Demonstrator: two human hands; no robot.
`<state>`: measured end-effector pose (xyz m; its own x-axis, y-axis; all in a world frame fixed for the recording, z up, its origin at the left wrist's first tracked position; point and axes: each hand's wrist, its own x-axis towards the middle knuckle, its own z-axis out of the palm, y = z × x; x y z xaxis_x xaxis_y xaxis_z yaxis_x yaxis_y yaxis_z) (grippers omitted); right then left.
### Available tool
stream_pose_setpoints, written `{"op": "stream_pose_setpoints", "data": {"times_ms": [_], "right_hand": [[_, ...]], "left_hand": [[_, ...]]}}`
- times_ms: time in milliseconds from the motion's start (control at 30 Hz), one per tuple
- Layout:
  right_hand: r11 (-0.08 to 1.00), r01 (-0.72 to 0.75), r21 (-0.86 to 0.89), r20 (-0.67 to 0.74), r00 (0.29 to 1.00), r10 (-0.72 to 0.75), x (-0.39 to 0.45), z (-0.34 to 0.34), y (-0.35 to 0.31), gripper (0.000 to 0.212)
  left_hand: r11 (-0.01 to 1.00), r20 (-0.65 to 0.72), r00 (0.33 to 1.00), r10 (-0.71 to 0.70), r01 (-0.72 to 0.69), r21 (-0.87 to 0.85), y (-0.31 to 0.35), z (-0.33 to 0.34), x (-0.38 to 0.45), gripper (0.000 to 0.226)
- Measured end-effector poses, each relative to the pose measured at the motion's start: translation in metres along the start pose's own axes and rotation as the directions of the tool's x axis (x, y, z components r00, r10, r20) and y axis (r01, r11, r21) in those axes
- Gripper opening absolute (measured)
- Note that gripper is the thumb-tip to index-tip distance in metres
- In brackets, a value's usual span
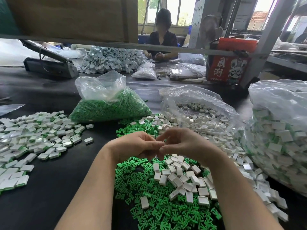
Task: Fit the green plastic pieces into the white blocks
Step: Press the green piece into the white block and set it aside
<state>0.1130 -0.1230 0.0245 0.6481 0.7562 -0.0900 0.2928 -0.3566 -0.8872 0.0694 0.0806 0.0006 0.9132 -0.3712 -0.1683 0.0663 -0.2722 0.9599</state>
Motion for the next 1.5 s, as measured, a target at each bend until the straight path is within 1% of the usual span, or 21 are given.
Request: {"op": "stream_pose_setpoints", "data": {"times_ms": [67,100,167,233,300,333,400,467,500,567,633,667,733,800,833,933,1033,1133,1267,1367,1500], "right_hand": [[0.996,0.012,-0.089,-0.035,0.999,-0.015,0.001,0.002,0.0,0.018],[0.993,0.004,-0.122,-0.016,1.0,-0.006,0.0,0.001,0.001,0.015],[0.987,-0.042,-0.157,0.109,0.992,0.059,-0.005,-0.002,-0.002,0.012],[0.971,-0.057,-0.233,0.307,0.943,0.129,-0.01,-0.001,-0.01,0.011],[0.943,-0.006,-0.334,0.451,0.877,0.165,-0.01,0.006,-0.022,0.014],[0.927,0.021,-0.374,0.492,0.852,0.179,-0.009,0.011,-0.028,0.018],[0.907,0.029,-0.419,0.522,0.825,0.215,-0.006,0.02,-0.033,0.024],[0.907,-0.016,-0.422,0.446,0.867,0.223,-0.004,0.021,-0.03,0.024],[0.912,-0.06,-0.405,0.336,0.918,0.21,-0.004,0.019,-0.026,0.023],[0.931,-0.162,-0.328,0.001,0.985,0.172,-0.001,0.009,-0.012,0.016],[0.914,-0.243,-0.326,-0.328,0.935,0.132,0.004,0.0,0.004,0.009],[0.871,-0.293,-0.393,-0.436,0.894,0.104,0.007,-0.002,0.011,0.008],[0.721,-0.403,-0.564,-0.547,0.836,0.039,0.011,-0.001,0.023,0.014],[0.586,-0.474,-0.657,-0.595,0.803,-0.017,0.014,0.003,0.033,0.021],[0.545,-0.499,-0.674,-0.607,0.794,-0.024,0.015,0.004,0.037,0.023],[0.499,-0.531,-0.685,-0.62,0.785,-0.014,0.018,0.005,0.044,0.025],[0.531,-0.497,-0.686,-0.608,0.793,-0.043,0.019,0.005,0.043,0.023],[0.625,-0.398,-0.671,-0.559,0.826,-0.074,0.021,0.008,0.041,0.022],[0.582,-0.411,-0.701,-0.494,0.869,0.02,0.025,0.015,0.039,0.032],[0.643,-0.406,-0.649,-0.501,0.864,0.04,0.027,0.016,0.041,0.022],[0.727,-0.359,-0.585,-0.502,0.865,0.023,0.027,0.014,0.042,0.009]], "left_hand": [[0.997,0.013,0.999,-0.034,0.033,0.073,-0.002,0.001,0.0,0.045],[0.994,-0.029,0.998,-0.052,0.054,0.092,-0.003,0.001,0.0,0.048],[0.992,-0.205,0.977,-0.059,0.081,0.099,-0.006,-0.001,0.002,0.046],[0.989,-0.446,0.895,-0.017,0.08,0.123,-0.012,-0.006,0.006,0.037],[0.984,-0.608,0.793,0.044,0.071,0.165,-0.019,-0.01,0.011,0.027],[0.979,-0.641,0.765,0.068,0.072,0.19,-0.021,-0.011,0.012,0.022],[0.961,-0.651,0.754,0.094,0.102,0.257,-0.023,-0.009,0.015,0.012],[0.93,-0.612,0.783,0.107,0.14,0.341,-0.023,-0.006,0.018,0.006],[0.906,-0.584,0.803,0.12,0.151,0.395,-0.023,-0.003,0.02,0.007],[0.842,-0.525,0.836,0.156,0.166,0.514,-0.023,0.004,0.024,0.021],[0.749,-0.469,0.869,0.161,0.202,0.631,-0.024,0.013,0.029,0.036],[0.698,-0.451,0.88,0.15,0.229,0.678,-0.025,0.017,0.031,0.041],[0.607,-0.436,0.891,0.126,0.279,0.745,-0.025,0.021,0.035,0.047],[0.551,-0.441,0.889,0.124,0.308,0.776,-0.026,0.023,0.037,0.047],[0.554,-0.449,0.884,0.132,0.31,0.773,-0.026,0.023,0.037,0.045],[0.643,-0.495,0.85,0.18,0.279,0.713,-0.024,0.025,0.036,0.034],[0.663,-0.51,0.828,0.234,0.247,0.706,-0.023,0.025,0.034,0.019],[0.587,-0.474,0.827,0.303,0.23,0.776,-0.022,0.025,0.035,0.012],[0.593,-0.433,0.857,0.279,0.201,0.78,-0.024,0.025,0.035,0.026],[0.58,-0.43,0.863,0.264,0.214,0.786,-0.026,0.025,0.037,0.027],[0.625,-0.474,0.837,0.274,0.22,0.749,-0.025,0.023,0.036,0.004]]}}
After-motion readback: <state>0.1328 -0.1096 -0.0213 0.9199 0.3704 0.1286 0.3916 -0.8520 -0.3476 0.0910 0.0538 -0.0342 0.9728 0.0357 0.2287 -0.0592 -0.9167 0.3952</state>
